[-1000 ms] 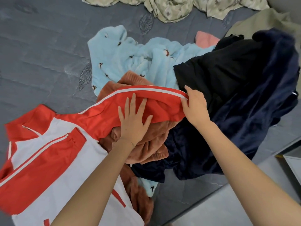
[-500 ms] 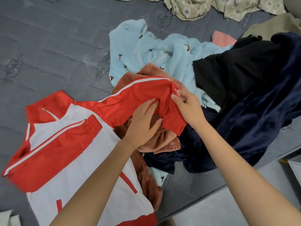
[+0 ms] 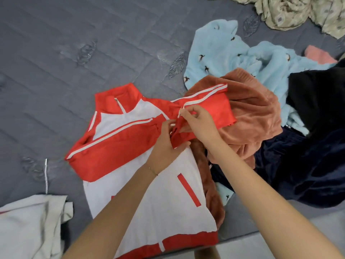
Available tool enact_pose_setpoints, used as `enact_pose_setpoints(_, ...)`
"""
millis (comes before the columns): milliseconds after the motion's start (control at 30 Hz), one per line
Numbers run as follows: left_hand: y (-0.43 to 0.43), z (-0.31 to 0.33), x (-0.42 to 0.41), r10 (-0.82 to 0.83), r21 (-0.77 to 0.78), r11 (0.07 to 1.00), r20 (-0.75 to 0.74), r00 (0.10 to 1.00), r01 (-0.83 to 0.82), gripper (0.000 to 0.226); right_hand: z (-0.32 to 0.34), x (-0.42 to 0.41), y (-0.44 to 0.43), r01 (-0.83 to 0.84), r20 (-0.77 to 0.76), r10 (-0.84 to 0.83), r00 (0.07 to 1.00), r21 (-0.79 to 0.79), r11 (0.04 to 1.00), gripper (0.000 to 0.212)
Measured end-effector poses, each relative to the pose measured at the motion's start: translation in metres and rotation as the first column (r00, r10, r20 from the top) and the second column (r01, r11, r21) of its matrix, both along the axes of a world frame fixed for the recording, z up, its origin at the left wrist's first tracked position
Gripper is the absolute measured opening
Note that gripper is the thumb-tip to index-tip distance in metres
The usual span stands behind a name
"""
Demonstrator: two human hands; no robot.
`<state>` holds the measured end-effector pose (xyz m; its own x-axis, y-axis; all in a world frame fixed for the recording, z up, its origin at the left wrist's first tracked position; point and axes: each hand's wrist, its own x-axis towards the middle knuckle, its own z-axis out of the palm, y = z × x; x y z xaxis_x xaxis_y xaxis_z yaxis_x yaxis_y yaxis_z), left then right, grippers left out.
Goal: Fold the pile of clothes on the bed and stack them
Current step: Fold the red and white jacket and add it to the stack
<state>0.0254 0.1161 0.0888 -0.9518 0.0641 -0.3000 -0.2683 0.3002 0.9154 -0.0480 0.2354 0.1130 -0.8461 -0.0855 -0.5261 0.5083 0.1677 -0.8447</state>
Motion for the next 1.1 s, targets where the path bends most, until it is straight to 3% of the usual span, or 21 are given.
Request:
enact_pose_setpoints(100,-0.038,-0.011,0.010,0.315,-0.025,0.949,0.010,0.949,-0.315,0.043,-0.013,0.015,-0.038,-0.124,0.020,0.124,0.992,-0.003,0.992,0.010)
enact_pose_setpoints(167,-0.067,-0.021,0.020,0.465,-0.005,0.885,0.039,0.884,-0.465,0.037,-0.028,0.025,-0.053,-0.241,-0.116,0.269,0.956,0.213,0.947,0.012)
enact_pose_setpoints(233,-0.096,-0.030,0.031,0.526,-0.016,0.850,0.051,0.849,-0.526,0.040,-0.046,0.032,-0.062,-0.329,-0.194,0.454,0.869,0.458,0.826,0.025)
enact_pose_setpoints(367,-0.149,-0.048,0.056,0.568,-0.131,0.820,0.072,0.820,-0.557,0.049,-0.084,0.043,-0.077,-0.417,-0.101,0.629,0.770,0.668,0.617,0.044)
enact_pose_setpoints(500,-0.197,-0.065,0.076,0.617,-0.264,0.773,0.100,0.780,-0.577,0.053,-0.104,0.052,-0.090,-0.448,-0.006,0.676,0.737,0.746,0.494,0.055)
enact_pose_setpoints(700,-0.257,-0.087,0.093,0.656,-0.323,0.738,0.135,0.742,-0.593,0.048,-0.124,0.052,-0.104,-0.434,0.108,0.717,0.689,0.854,0.288,0.065)
enact_pose_setpoints(900,-0.288,-0.114,0.101,0.674,-0.387,0.718,0.180,0.716,-0.579,0.053,-0.136,0.043,-0.109,-0.429,0.176,0.708,0.684,0.882,0.195,0.068)
enact_pose_setpoints(1000,-0.288,-0.118,0.106,0.680,-0.430,0.682,0.077,0.729,-0.591,0.059,-0.143,0.043,-0.108,-0.482,0.283,0.692,0.664,0.869,0.108,0.071)
enact_pose_setpoints(1100,-0.279,-0.120,0.113,0.587,-0.644,0.619,-0.001,0.810,-0.449,0.073,-0.144,0.049,-0.111,-0.486,0.290,0.678,0.675,0.866,0.114,0.071)
